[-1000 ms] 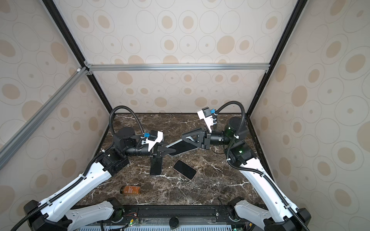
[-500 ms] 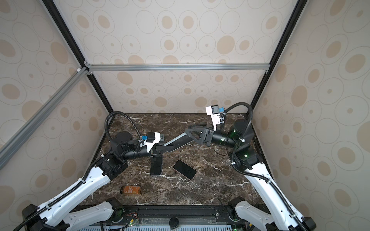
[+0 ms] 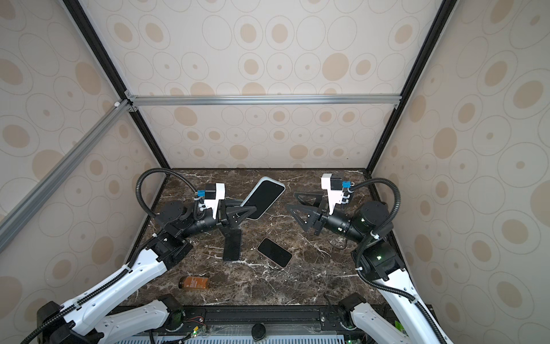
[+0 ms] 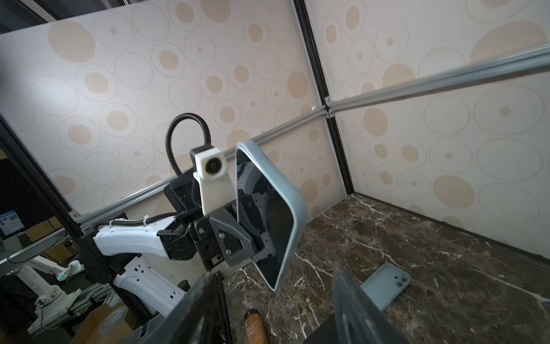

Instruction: Take the phone out of the phone case

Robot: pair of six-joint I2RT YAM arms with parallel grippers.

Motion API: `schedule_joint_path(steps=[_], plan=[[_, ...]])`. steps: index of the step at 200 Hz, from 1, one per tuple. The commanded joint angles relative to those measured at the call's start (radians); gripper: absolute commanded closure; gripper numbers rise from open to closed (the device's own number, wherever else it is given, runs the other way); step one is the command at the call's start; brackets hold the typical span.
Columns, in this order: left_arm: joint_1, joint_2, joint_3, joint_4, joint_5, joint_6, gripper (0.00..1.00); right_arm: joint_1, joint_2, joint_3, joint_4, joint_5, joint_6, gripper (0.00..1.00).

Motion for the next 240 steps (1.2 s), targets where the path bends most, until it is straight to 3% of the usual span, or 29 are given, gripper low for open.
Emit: schedule_joint_path(steps=[1, 41, 67, 119, 176, 224, 240], plan=[[0.006, -0.006, -0.018, 0.261, -0.067, -0.240, 1.00, 0.008, 0.028, -0.039, 0.169, -0.051, 0.034, 0.39], [-0.002, 0.032, -0.022, 0.416, -0.047, -0.411, 1.00, 0.061, 0.107, -0.051, 0.300, -0.110, 0.037, 0.44], [-0.011, 0.066, -0.024, 0.522, 0.001, -0.480, 1.00, 0.091, 0.165, -0.046, 0.445, -0.137, 0.105, 0.46], [-0.028, 0.090, -0.017, 0.546, 0.021, -0.481, 1.00, 0.156, 0.237, 0.015, 0.471, -0.161, 0.105, 0.52], [-0.030, 0.096, -0.017, 0.540, 0.024, -0.471, 1.00, 0.170, 0.259, 0.018, 0.557, -0.151, 0.180, 0.76], [-0.030, 0.094, -0.009, 0.536, 0.038, -0.461, 1.00, 0.177, 0.240, 0.031, 0.488, -0.133, 0.167, 0.95], [-0.029, 0.085, -0.008, 0.532, 0.039, -0.452, 0.82, 0.177, 0.219, 0.036, 0.424, -0.113, 0.137, 0.99]])
